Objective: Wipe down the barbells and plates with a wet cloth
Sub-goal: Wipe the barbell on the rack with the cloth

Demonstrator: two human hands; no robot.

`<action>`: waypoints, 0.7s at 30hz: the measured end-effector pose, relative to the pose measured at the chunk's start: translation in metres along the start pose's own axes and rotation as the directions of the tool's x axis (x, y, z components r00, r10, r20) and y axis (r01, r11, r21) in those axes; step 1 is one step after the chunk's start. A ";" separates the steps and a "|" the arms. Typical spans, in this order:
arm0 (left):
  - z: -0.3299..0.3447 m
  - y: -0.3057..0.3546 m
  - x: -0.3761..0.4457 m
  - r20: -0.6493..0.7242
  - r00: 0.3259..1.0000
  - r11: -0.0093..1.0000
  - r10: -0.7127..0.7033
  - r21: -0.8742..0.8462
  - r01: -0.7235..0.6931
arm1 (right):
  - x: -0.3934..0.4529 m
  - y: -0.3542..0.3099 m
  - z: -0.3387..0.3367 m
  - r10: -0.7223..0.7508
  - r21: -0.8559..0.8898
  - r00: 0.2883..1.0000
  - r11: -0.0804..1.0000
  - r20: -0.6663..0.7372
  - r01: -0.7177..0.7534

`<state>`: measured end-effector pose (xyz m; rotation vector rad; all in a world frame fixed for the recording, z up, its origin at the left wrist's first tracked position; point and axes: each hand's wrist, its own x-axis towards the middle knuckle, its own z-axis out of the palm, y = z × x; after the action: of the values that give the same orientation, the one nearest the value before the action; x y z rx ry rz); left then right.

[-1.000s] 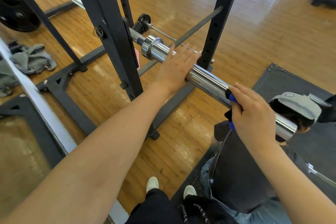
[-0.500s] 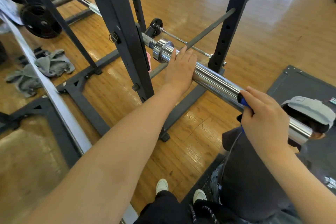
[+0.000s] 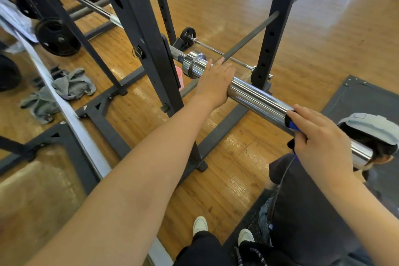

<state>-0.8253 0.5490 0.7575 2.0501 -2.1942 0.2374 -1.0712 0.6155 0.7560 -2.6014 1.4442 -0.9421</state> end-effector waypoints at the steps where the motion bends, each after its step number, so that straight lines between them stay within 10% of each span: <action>1: 0.002 0.001 -0.002 -0.027 1.000 1.000 -0.007 0.010 0.007 | -0.001 0.002 -0.001 -0.031 -0.004 0.999 1.000 0.008 0.031; 21: 0.002 0.013 -0.007 -0.032 0.998 0.996 0.053 -0.065 -0.055 | -0.002 0.014 -0.009 -0.084 0.009 0.995 0.996 0.061 0.083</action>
<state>-0.8374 0.5562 0.7538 1.9419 -2.2109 0.1974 -1.0868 0.6111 0.7581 -2.6798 1.3253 -0.8644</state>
